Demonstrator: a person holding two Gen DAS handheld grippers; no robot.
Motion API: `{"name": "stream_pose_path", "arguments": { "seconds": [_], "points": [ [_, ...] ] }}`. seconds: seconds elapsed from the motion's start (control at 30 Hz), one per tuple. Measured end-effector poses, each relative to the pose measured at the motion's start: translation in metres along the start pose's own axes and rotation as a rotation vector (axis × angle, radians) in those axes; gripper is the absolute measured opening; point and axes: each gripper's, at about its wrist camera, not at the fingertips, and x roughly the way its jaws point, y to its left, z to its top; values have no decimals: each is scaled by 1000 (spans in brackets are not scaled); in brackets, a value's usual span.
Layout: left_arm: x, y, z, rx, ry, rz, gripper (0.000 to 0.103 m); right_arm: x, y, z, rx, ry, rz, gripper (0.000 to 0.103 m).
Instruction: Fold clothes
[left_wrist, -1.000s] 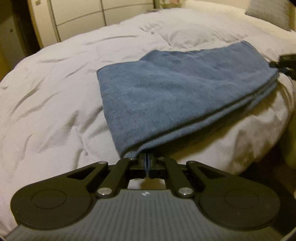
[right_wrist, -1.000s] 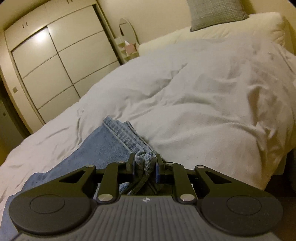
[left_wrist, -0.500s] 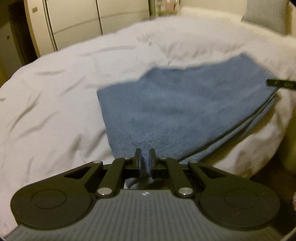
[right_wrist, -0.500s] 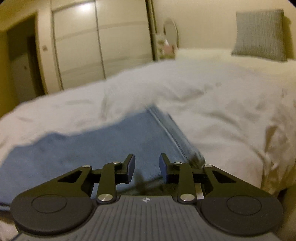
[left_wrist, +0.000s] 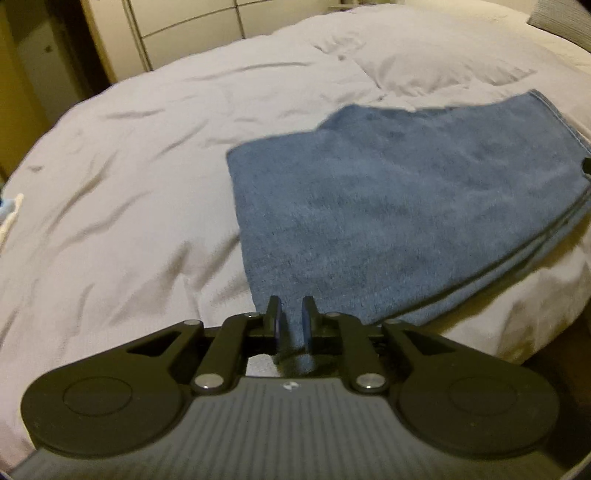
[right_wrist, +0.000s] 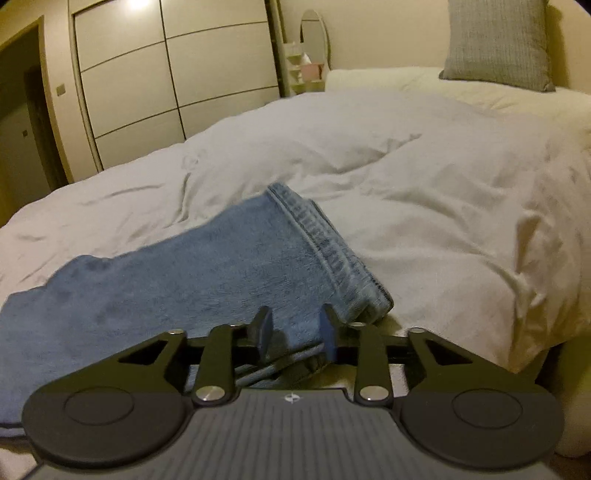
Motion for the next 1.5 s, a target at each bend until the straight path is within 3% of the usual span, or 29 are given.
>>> {"name": "stream_pose_path", "arguments": {
  "seconds": [0.17,0.37,0.67,0.77,0.87,1.03,1.13,1.37,1.47,1.5],
  "points": [
    [-15,-10,5,0,2,28,12,-29,16,-5,-26,39,50,61],
    [-23,-21,0,16,31,49,13,-42,20,-23,-20,112,68,63],
    [-38,-23,-7,3,20,28,20,-57,25,-26,-21,97,95,71],
    [-40,-1,-16,-127,23,-90,27,-60,25,-29,-11,99,115,73],
    [-33,35,-34,-335,29,-212,27,-58,25,-33,10,119,136,73],
    [-10,72,-49,-603,26,-325,30,-47,29,-40,42,164,173,73],
    [3,94,-58,-763,24,-392,36,-41,34,-42,51,181,186,73],
    [41,98,-65,-916,14,-470,38,-30,32,-42,69,197,185,73],
    [44,92,-59,-900,-6,-467,36,-26,25,-40,88,189,168,73],
    [42,89,-55,-877,-10,-450,29,-25,22,-39,94,184,163,73]
  ]
}}
